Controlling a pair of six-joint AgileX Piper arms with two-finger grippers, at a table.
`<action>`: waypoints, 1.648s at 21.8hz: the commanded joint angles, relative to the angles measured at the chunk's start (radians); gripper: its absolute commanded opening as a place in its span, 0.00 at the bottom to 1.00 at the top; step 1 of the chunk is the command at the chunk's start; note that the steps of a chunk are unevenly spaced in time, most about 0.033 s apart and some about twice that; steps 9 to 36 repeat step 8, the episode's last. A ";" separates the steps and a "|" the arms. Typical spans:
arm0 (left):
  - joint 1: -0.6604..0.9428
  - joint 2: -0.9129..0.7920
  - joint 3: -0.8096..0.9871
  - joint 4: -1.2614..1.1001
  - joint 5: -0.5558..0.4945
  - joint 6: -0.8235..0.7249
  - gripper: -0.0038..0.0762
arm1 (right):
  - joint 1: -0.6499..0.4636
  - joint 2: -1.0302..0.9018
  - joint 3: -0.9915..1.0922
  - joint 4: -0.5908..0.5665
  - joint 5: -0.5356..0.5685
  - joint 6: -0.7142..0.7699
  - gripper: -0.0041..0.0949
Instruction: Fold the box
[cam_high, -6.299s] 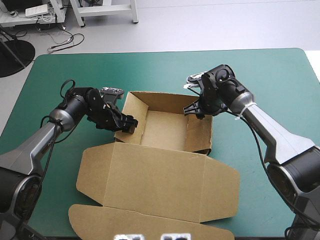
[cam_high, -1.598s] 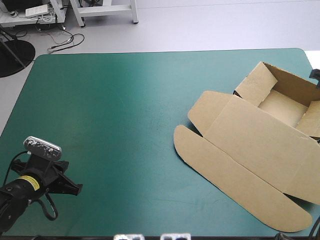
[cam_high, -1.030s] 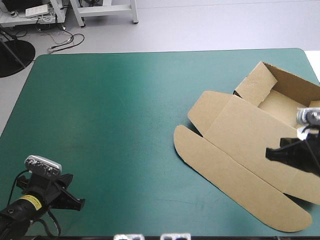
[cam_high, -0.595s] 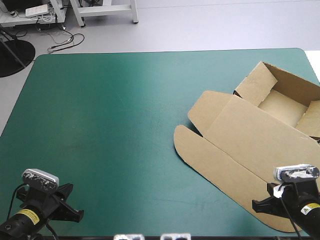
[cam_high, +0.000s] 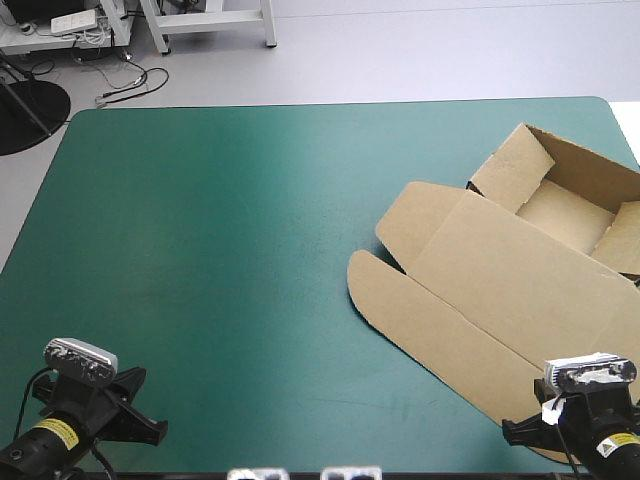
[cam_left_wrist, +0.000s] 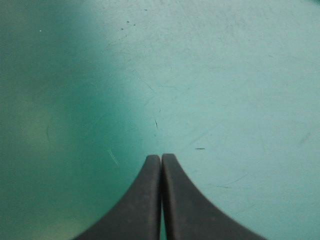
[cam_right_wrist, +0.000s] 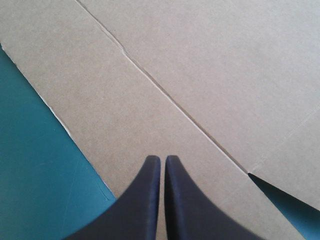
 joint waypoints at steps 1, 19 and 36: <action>-0.006 0.008 -0.023 -0.012 -0.050 -0.009 0.04 | 0.004 0.012 -0.026 0.039 -0.053 0.048 0.06; -0.006 0.008 -0.023 -0.012 -0.050 -0.009 0.04 | 0.004 0.012 -0.026 0.038 -0.055 0.049 0.06; -0.006 0.008 -0.023 -0.012 -0.050 -0.009 0.04 | 0.004 0.012 -0.026 0.038 -0.055 0.049 0.06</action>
